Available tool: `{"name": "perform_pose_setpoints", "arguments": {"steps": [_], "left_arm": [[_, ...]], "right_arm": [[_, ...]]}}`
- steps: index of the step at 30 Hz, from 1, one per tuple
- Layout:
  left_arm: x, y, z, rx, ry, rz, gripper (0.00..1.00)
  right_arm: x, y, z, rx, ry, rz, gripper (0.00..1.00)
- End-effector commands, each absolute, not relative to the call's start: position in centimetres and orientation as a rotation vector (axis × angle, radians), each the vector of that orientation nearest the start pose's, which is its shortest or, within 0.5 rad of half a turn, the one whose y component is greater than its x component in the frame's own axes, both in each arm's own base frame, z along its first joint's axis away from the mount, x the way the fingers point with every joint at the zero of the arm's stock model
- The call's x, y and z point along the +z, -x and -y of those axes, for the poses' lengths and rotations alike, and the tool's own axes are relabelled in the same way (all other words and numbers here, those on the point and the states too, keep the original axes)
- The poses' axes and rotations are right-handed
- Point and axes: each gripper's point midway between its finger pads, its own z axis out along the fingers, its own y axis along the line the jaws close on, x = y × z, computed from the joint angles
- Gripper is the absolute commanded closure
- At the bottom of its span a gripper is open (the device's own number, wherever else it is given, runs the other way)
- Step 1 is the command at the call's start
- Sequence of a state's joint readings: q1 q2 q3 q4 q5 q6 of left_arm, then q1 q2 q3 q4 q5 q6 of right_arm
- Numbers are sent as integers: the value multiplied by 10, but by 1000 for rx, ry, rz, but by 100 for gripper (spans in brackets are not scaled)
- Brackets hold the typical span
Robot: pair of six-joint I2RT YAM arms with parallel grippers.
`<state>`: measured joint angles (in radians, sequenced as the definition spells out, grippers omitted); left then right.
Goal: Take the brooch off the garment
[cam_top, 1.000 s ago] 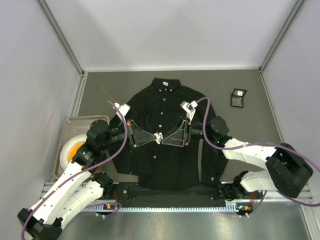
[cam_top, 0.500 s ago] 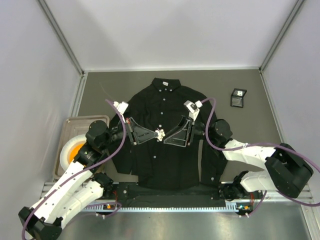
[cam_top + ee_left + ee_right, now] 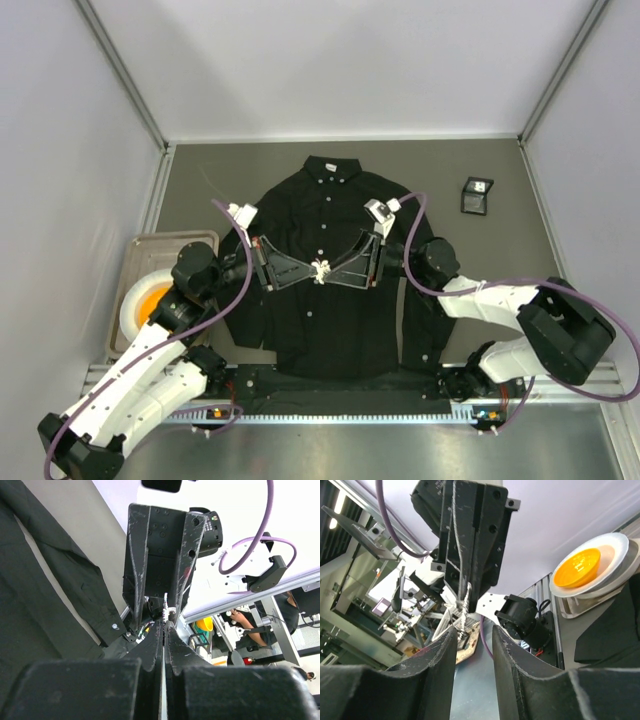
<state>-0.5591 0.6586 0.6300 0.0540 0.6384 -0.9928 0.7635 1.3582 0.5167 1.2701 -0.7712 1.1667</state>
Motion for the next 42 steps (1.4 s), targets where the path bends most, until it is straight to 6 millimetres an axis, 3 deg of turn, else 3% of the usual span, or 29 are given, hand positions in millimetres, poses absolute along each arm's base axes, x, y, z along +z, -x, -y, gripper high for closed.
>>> {"name": "perform_pose_setpoints", "arguments": {"steps": [1,7,20,31,42], "left_arm": [[323,-137,247,-1681,-269,-1738,100],[322,-135,247,-1688,-281,-1737,100],[324,-135,248,-1694,-289,-1729,100],[321,-147,239,-1552,-231,-1782,100],[323,-146,236,-1528,-237,-1774,100]], "right_arm": [[323,-142,-340,2026,598,-1314,65],[326,-141,-340,2032,603,-1307,64],[321,-140,-347,2047,622,-1325,76],[316,-140,-346,2011,601,-1352,71],[311,-138,-354,2004,607,-1367,71]]}}
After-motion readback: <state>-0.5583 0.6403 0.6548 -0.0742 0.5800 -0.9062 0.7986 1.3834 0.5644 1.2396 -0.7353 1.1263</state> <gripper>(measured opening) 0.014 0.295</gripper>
